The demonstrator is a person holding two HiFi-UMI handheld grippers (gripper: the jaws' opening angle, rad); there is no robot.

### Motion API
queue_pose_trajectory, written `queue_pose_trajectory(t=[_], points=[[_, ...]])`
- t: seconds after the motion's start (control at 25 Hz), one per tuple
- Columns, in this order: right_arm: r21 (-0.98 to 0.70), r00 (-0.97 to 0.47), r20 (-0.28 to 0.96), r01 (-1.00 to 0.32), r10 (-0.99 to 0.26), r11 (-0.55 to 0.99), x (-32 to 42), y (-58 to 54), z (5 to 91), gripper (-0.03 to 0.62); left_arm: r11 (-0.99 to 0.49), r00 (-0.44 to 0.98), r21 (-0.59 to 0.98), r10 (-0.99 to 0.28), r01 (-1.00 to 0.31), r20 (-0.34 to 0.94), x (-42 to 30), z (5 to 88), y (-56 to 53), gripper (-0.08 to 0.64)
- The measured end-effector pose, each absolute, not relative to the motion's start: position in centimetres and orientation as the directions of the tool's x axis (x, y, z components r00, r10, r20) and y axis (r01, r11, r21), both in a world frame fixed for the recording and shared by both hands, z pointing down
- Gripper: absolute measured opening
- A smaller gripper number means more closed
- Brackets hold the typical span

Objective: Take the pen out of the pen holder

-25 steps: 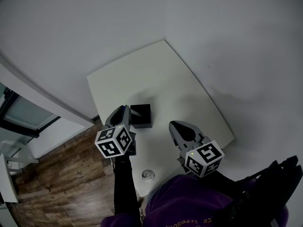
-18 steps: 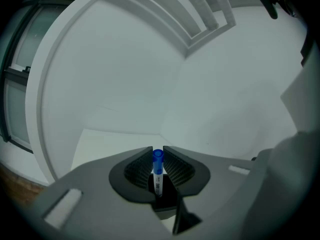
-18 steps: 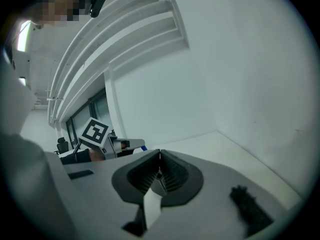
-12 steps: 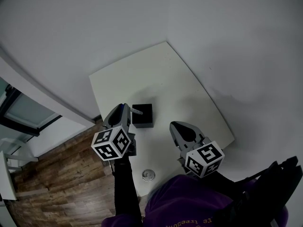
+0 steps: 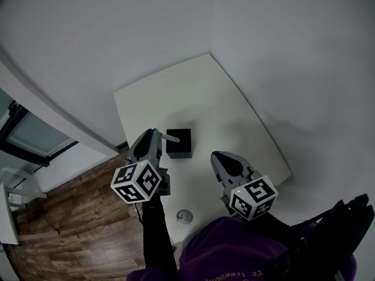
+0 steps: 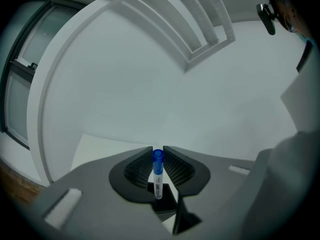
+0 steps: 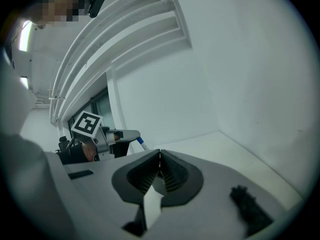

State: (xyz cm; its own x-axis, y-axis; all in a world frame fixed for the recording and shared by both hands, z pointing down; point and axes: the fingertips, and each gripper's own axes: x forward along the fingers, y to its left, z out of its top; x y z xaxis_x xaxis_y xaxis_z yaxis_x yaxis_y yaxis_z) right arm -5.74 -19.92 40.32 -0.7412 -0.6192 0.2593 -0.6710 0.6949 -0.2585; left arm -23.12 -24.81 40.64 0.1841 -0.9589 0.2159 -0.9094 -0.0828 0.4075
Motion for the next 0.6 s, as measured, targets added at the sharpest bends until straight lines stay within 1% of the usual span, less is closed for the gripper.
queue_pose_trajectory(t=[0.6], points=[[-0.252,-0.747,0.257,-0.665,-0.614,0.703,-6.0,-19.7,40.1,0.011,-0.109,0.187,0.451,-0.974,-0.886,0.131,-23.1,37.8,-23.3,0.071]])
